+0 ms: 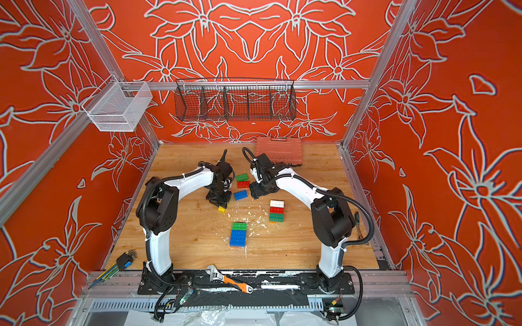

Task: Assemble a rectangle with lego
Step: Place the lego brick at the center of the board, then pick up the lego brick from the center of the board.

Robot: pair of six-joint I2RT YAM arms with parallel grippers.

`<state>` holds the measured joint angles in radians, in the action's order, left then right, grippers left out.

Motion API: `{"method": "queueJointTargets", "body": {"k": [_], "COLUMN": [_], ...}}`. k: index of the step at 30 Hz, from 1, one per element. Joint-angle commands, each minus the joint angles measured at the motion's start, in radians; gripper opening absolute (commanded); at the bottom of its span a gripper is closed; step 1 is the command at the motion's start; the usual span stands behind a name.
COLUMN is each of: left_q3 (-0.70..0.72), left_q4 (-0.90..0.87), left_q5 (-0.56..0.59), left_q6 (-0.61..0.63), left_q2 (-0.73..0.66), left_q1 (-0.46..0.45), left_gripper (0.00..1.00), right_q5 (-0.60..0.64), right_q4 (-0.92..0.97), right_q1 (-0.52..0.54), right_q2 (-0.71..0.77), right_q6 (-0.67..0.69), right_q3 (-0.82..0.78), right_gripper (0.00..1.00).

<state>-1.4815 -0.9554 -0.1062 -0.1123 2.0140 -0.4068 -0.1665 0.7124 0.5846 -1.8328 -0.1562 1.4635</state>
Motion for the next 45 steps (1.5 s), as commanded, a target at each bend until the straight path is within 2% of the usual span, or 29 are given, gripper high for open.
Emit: {"method": "queueJointTargets", "body": {"k": [1,11,16,20,24,31,33,38,42,45], "left_q3": [0.001,0.008,-0.009,0.021,0.056,0.126,0.130,0.096,0.091,0.086], "left_q4": [0.001,0.014,-0.020,-0.027,-0.018,0.058,0.071,0.064,0.071,0.080], "left_q5": [-0.001,0.008,0.005,-0.039,-0.100,-0.152,-0.189,-0.224,-0.233,-0.251], "left_q6": [-0.007,-0.026,-0.032,-0.061,-0.082,-0.091,-0.086,-0.060,-0.062,-0.080], "left_q2": [0.030,0.002,-0.027,-0.122,-0.221,-0.359,-0.371,-0.354,-0.339,-0.319], "left_q1": [-0.006,-0.006,-0.006,0.006,0.060,0.201,0.233,0.272,0.287,0.300], "left_gripper": [0.29,0.52,0.53,0.53,0.53,0.48,0.48,0.45,0.44,0.44], "right_q5": [-0.005,-0.008,-0.007,-0.030,-0.093,-0.216,-0.278,-0.280,-0.223,-0.222], "right_q4": [0.025,0.034,0.032,-0.008,-0.015,-0.037,0.011,0.292,0.403,0.367], "right_q1": [0.008,0.014,0.016,0.017,0.019,0.025,0.025,0.026,0.024,0.025], "right_q2": [-0.011,-0.001,0.012,0.035,0.000,-0.087,-0.140,-0.349,-0.440,-0.439], "right_q6": [0.023,0.028,0.037,0.084,0.213,0.592,0.694,0.826,0.896,0.903], "right_q3": [0.035,0.041,0.037,0.036,0.096,0.156,0.213,0.528,0.647,0.645], "right_gripper": [0.70,0.71,0.71,0.70,0.68,0.66,0.66,0.65,0.65,0.64]}}
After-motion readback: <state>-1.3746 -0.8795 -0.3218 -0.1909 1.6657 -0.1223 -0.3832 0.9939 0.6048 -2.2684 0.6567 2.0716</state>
